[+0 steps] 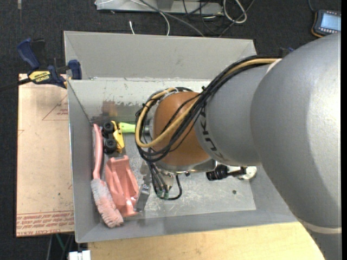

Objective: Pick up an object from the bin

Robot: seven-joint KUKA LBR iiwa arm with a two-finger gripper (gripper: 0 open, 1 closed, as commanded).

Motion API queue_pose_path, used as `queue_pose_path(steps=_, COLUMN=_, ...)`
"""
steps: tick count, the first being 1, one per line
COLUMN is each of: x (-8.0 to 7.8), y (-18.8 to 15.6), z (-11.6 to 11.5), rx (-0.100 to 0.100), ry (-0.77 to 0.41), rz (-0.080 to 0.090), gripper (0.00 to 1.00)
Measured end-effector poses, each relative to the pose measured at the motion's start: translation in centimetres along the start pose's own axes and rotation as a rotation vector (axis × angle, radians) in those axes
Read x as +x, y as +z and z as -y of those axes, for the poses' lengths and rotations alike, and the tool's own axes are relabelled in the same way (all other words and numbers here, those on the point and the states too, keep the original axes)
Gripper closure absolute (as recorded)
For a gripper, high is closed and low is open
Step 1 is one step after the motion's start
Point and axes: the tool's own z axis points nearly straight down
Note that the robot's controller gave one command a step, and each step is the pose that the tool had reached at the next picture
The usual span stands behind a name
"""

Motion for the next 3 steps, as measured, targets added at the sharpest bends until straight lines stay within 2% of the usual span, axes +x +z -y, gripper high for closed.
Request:
queue_pose_path(steps=1, x=-0.5, y=2.3, z=-6.5, rx=0.022, ry=-0.627, rz=-0.003, gripper=0.0)
queue_pose_path(steps=2, x=0.6, y=4.2, z=-6.5, rx=0.031, ry=0.171, rz=-0.005, gripper=0.0)
queue_pose_path(steps=3, x=-1.2, y=4.6, z=-6.2, rx=0.038, ry=-0.385, rz=0.028, gripper=1.0)
